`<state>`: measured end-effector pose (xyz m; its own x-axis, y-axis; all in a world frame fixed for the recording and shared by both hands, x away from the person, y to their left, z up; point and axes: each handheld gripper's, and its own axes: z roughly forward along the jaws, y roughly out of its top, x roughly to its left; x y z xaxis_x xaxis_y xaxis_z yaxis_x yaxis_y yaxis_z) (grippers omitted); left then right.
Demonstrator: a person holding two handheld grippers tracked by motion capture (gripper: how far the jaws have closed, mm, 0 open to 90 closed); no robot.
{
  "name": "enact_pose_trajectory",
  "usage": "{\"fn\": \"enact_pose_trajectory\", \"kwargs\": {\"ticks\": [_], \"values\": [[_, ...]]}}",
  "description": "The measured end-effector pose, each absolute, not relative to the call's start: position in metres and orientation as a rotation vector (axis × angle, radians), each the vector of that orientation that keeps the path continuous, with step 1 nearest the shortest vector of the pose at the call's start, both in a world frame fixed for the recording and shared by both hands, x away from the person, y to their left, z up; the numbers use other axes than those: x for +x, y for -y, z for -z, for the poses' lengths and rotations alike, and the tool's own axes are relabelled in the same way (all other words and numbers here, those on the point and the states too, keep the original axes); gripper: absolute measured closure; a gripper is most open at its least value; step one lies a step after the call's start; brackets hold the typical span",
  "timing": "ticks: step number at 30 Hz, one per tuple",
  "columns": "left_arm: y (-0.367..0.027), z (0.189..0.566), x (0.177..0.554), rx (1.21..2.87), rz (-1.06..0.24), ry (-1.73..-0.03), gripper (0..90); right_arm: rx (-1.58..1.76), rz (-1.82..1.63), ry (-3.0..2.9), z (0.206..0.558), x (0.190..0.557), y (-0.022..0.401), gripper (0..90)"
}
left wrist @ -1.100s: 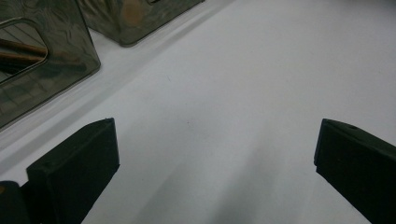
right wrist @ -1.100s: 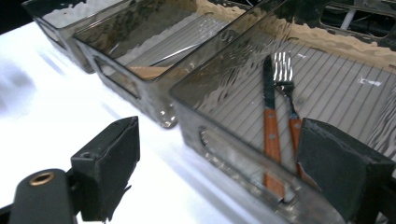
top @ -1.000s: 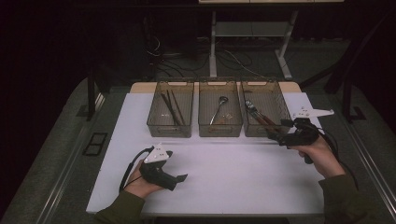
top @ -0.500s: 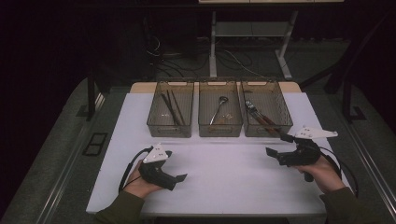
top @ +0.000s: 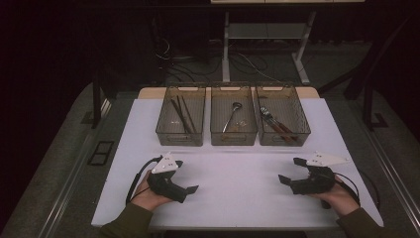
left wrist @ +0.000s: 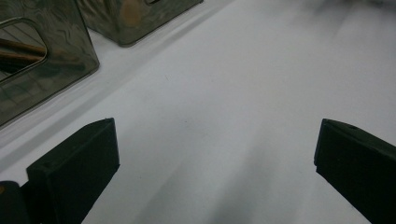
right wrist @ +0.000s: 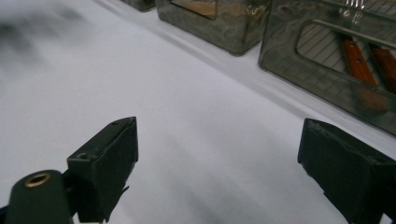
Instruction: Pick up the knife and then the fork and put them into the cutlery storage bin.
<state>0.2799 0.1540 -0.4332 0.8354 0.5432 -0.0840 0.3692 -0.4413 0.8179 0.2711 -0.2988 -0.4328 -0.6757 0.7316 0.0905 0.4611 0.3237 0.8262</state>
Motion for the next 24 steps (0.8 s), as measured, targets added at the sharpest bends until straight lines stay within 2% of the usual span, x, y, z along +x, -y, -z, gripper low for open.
{"fn": "enact_pose_trajectory", "kwargs": {"ticks": [24], "values": [[-0.154, 0.434, 0.279, 2.093, -0.229, -0.658, 0.0, 1.032, -1.272, -2.331, 0.446, 0.258, 0.298, 12.4]]}}
